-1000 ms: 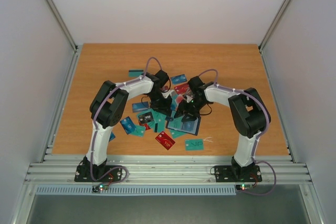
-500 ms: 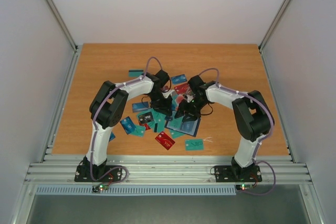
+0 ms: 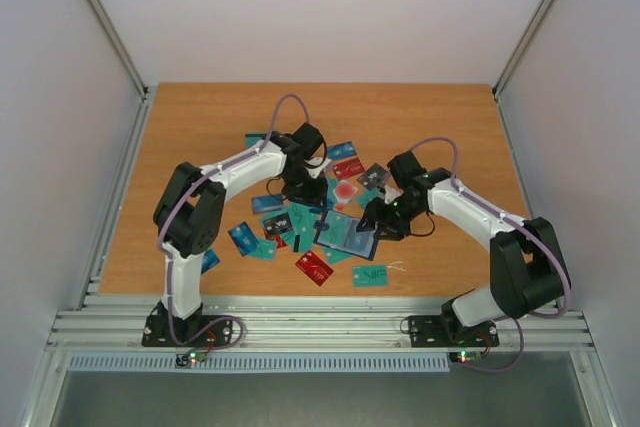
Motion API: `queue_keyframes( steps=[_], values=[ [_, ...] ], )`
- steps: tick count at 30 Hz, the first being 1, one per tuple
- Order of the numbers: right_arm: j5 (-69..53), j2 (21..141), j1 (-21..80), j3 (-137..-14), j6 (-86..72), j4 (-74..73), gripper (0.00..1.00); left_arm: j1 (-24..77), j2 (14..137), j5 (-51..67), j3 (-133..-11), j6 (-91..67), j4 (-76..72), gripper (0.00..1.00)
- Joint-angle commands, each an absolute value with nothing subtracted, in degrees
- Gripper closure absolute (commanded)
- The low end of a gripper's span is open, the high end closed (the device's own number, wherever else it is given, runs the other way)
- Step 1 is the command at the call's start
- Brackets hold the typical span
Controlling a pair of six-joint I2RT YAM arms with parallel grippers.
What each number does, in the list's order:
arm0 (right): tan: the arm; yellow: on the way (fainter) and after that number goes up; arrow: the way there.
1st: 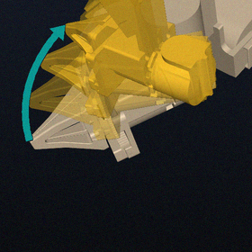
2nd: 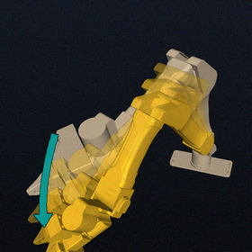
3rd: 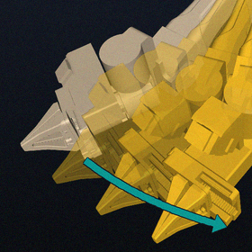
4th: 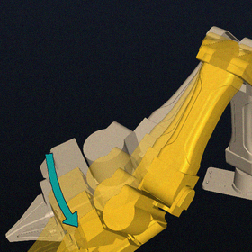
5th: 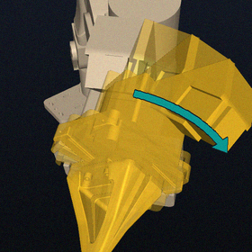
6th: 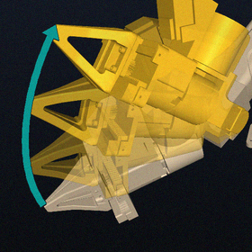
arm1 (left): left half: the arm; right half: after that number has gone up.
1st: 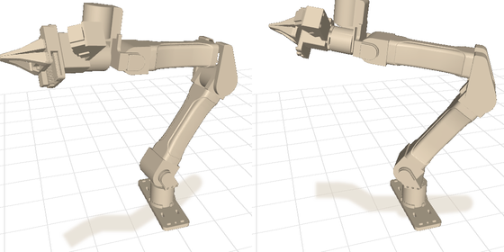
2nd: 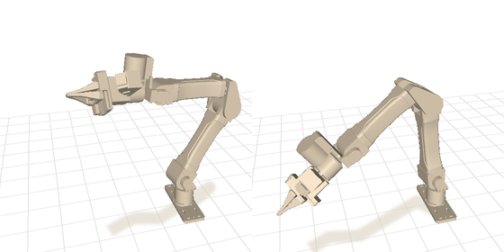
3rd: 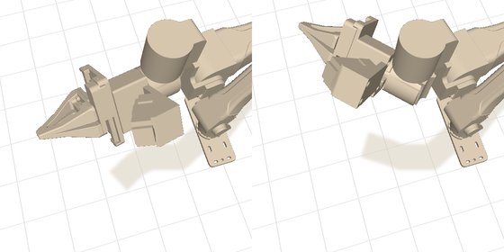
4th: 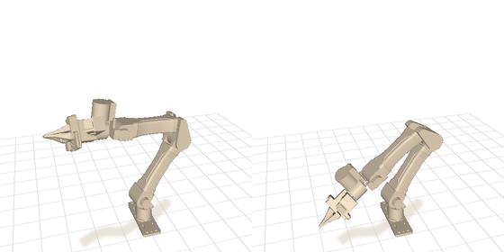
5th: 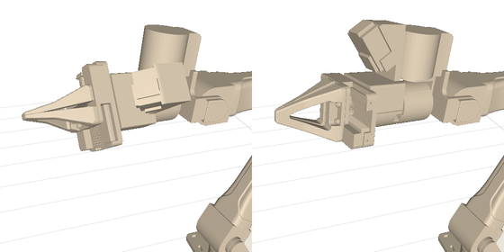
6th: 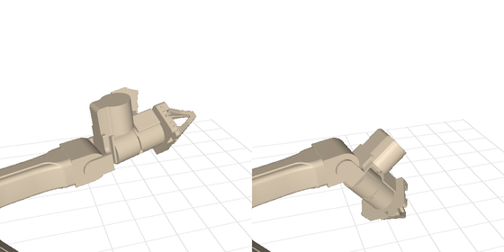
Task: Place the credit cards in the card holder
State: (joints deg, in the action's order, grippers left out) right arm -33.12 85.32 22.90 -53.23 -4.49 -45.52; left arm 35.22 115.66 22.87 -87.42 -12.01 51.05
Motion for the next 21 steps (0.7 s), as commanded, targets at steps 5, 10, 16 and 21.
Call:
queue_keyframes(
  steps=[5,10,16,21],
  values=[
    [-28.83,78.00,22.57,-48.42,-6.77,-48.45,0.43,42.42,111.61,6.91,-86.88,-13.40,55.14,0.55],
    [-24.86,75.15,22.29,-47.08,-7.58,-51.24,0.37,46.06,112.63,2.39,-86.66,-15.12,55.32,0.52],
    [-22.54,71.72,21.47,-46.12,-7.48,-54.13,0.33,49.24,114.64,0.28,-86.64,-15.58,54.60,0.52],
    [-22.47,70.22,21.27,-45.39,-6.82,-55.40,0.32,50.83,116.31,-4.39,-87.54,-15.82,54.89,0.53]
  ],
)
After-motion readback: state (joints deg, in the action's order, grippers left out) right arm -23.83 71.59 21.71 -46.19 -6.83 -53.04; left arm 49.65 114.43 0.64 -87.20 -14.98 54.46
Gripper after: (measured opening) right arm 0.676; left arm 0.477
